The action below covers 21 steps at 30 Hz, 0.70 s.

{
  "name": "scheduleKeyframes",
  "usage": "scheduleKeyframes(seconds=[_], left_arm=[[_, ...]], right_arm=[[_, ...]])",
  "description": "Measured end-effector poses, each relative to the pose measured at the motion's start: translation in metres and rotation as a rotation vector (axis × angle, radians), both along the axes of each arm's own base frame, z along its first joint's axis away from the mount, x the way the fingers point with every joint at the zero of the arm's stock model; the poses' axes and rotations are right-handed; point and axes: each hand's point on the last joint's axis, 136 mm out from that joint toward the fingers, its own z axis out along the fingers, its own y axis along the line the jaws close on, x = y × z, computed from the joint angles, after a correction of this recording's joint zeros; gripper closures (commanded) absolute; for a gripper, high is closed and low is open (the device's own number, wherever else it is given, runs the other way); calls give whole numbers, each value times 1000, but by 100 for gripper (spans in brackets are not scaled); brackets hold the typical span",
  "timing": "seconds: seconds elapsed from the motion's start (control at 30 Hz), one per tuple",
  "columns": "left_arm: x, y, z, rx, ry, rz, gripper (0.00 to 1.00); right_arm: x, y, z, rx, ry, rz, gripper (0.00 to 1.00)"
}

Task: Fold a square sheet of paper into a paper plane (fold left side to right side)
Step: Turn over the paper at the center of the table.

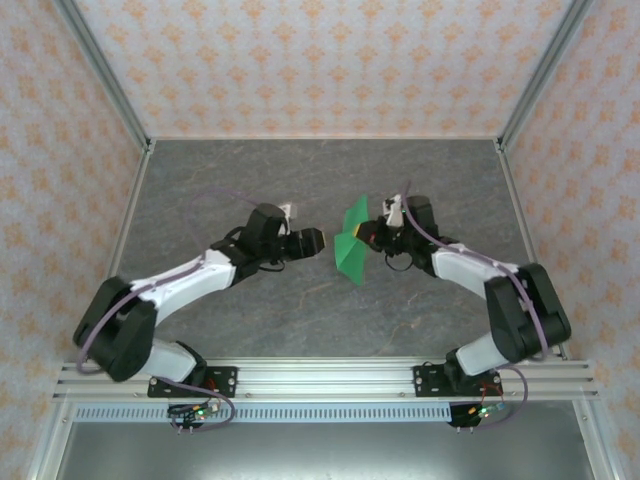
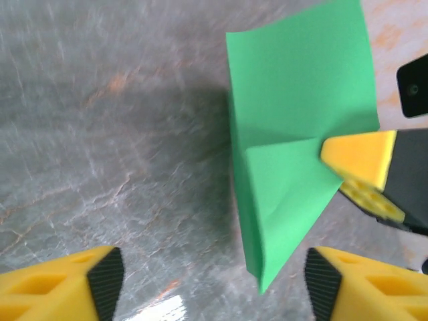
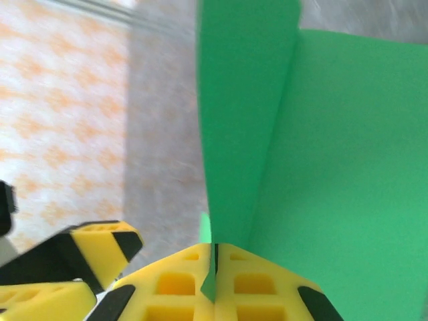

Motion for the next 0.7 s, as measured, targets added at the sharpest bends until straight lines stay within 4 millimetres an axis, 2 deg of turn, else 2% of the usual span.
scheduleKeyframes(seconds=[0.1,0.23,0.3,0.43,0.53,0.7], left_arm=[[-6,6,39,-73,-88,12,11],[-11,-2,89,-217,-184,-10,8],[-11,-8,108,-294,-214,-28,8],[-12,-18,131,-403,-238,-53,10],[-13,-22,146,-473,-252,-68,14],[-15,-26,176,-587,-303,-89,30]], right_arm=[[0,-4,47,65,-118,-3,95],[-3,6,111,175,-239,39,95],[-4,12,141,220,-290,60,95],[-18,31,191,303,-372,131,94],[-30,42,214,353,-397,172,94],[-40,51,228,395,-390,200,94]])
